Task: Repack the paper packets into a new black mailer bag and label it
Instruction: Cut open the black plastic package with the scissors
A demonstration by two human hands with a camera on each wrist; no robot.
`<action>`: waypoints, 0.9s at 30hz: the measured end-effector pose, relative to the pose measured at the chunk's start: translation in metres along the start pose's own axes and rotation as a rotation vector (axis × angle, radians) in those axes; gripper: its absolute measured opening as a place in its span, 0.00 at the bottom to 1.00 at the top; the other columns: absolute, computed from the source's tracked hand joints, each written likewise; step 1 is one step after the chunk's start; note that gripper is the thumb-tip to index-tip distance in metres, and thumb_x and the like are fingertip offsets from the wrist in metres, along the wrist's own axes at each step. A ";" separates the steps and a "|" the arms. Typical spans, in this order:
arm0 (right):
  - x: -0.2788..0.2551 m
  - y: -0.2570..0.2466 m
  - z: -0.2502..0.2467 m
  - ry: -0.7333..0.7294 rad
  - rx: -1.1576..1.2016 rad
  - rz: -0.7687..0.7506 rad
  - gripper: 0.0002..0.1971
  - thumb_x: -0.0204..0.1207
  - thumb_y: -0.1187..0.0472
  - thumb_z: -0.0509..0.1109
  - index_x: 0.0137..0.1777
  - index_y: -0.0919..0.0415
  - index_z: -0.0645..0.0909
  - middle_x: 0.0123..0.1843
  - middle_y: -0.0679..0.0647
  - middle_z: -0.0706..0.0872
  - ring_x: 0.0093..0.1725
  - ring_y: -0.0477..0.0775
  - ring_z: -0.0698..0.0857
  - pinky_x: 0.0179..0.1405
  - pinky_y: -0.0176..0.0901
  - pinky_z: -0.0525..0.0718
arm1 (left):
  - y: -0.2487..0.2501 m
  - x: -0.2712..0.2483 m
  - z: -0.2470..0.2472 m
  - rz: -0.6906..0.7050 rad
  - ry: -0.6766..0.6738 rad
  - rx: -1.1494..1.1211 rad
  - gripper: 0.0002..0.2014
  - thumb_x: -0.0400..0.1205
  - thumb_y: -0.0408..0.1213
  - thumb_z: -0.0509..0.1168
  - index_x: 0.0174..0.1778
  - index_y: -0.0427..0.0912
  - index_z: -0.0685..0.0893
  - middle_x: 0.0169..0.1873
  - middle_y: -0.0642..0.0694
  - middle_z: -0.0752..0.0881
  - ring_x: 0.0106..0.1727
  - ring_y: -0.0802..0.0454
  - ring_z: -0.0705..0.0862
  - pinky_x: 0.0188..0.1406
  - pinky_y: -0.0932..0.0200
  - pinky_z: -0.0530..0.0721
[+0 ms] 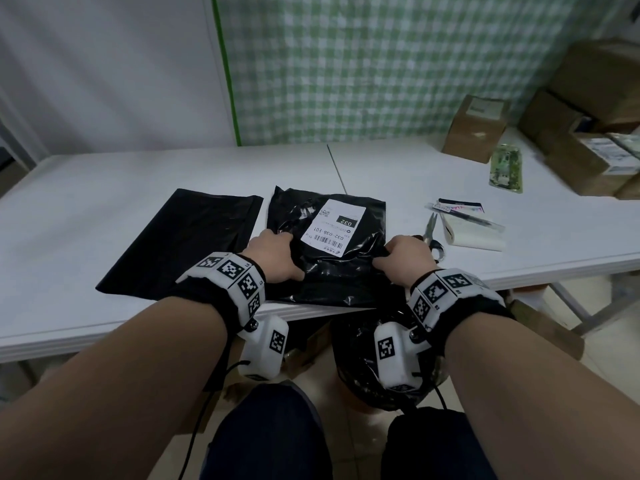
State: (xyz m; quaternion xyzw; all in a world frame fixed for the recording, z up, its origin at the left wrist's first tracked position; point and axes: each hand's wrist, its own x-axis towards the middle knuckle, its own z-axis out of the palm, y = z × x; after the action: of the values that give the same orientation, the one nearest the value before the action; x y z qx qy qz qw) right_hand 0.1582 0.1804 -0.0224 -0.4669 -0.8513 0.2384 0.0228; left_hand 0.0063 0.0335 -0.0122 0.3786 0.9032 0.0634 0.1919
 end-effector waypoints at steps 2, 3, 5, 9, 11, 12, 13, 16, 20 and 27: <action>-0.006 0.004 -0.003 0.025 0.004 -0.021 0.13 0.74 0.60 0.67 0.51 0.70 0.85 0.52 0.63 0.88 0.55 0.62 0.84 0.49 0.46 0.83 | 0.005 -0.003 0.004 -0.034 0.030 0.049 0.38 0.68 0.53 0.74 0.73 0.46 0.69 0.70 0.39 0.69 0.71 0.37 0.70 0.68 0.44 0.75; -0.009 0.006 -0.005 0.042 0.003 -0.027 0.15 0.75 0.60 0.67 0.54 0.70 0.85 0.54 0.64 0.88 0.56 0.62 0.84 0.53 0.46 0.82 | 0.008 -0.006 0.006 -0.049 0.065 0.078 0.37 0.68 0.54 0.73 0.72 0.47 0.70 0.71 0.41 0.67 0.72 0.38 0.68 0.68 0.43 0.74; -0.012 0.012 -0.009 0.084 -0.002 -0.033 0.15 0.76 0.59 0.65 0.55 0.70 0.85 0.55 0.64 0.88 0.59 0.63 0.83 0.57 0.46 0.80 | 0.014 -0.009 0.007 -0.039 0.149 0.094 0.35 0.68 0.54 0.73 0.69 0.48 0.73 0.71 0.43 0.66 0.72 0.40 0.66 0.67 0.42 0.71; -0.008 0.027 -0.014 0.140 -0.049 0.003 0.16 0.76 0.56 0.61 0.58 0.62 0.83 0.60 0.64 0.84 0.63 0.67 0.79 0.60 0.49 0.78 | 0.025 -0.010 0.008 0.054 0.213 0.018 0.31 0.69 0.50 0.73 0.69 0.50 0.73 0.67 0.44 0.70 0.69 0.42 0.69 0.67 0.44 0.72; -0.005 0.033 -0.014 0.130 -0.117 0.023 0.17 0.77 0.56 0.59 0.61 0.59 0.80 0.61 0.64 0.82 0.63 0.68 0.78 0.59 0.49 0.75 | 0.029 -0.010 0.011 0.110 0.157 -0.037 0.33 0.70 0.48 0.73 0.71 0.52 0.72 0.67 0.42 0.71 0.69 0.42 0.70 0.68 0.44 0.74; -0.003 0.036 -0.013 0.113 -0.145 0.023 0.17 0.77 0.57 0.57 0.62 0.59 0.79 0.62 0.64 0.82 0.63 0.67 0.78 0.59 0.49 0.73 | 0.032 -0.010 0.014 0.138 0.114 -0.045 0.34 0.71 0.48 0.72 0.73 0.52 0.71 0.68 0.42 0.71 0.70 0.41 0.69 0.69 0.43 0.74; -0.002 0.039 -0.013 0.092 -0.164 0.024 0.17 0.78 0.58 0.57 0.64 0.59 0.77 0.63 0.64 0.82 0.63 0.66 0.78 0.60 0.49 0.72 | 0.034 -0.011 0.017 0.158 0.075 -0.032 0.34 0.72 0.49 0.71 0.75 0.53 0.69 0.70 0.42 0.70 0.71 0.40 0.67 0.70 0.43 0.73; 0.003 0.045 -0.012 0.055 -0.228 0.030 0.19 0.81 0.59 0.55 0.68 0.61 0.75 0.67 0.61 0.80 0.66 0.63 0.77 0.65 0.50 0.71 | 0.042 -0.011 0.022 0.179 0.014 0.047 0.34 0.75 0.52 0.67 0.78 0.56 0.64 0.75 0.43 0.64 0.75 0.38 0.61 0.72 0.44 0.68; 0.009 0.050 -0.009 0.099 -0.253 0.043 0.14 0.80 0.60 0.55 0.55 0.65 0.80 0.58 0.63 0.84 0.60 0.65 0.80 0.54 0.48 0.74 | 0.049 -0.008 0.024 0.153 -0.025 0.116 0.33 0.77 0.54 0.63 0.79 0.57 0.61 0.77 0.42 0.61 0.75 0.34 0.58 0.73 0.44 0.67; 0.009 0.052 -0.013 0.251 -0.163 0.105 0.09 0.76 0.61 0.60 0.49 0.63 0.81 0.59 0.63 0.80 0.61 0.65 0.79 0.48 0.48 0.78 | 0.070 -0.005 0.025 0.235 0.101 0.104 0.27 0.74 0.50 0.68 0.70 0.54 0.74 0.66 0.44 0.70 0.69 0.42 0.67 0.66 0.45 0.71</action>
State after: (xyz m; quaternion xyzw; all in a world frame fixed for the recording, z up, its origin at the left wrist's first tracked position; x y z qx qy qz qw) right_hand 0.1976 0.2162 -0.0351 -0.5374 -0.8326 0.1089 0.0785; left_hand 0.0657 0.0786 -0.0153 0.4874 0.8633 0.0575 0.1175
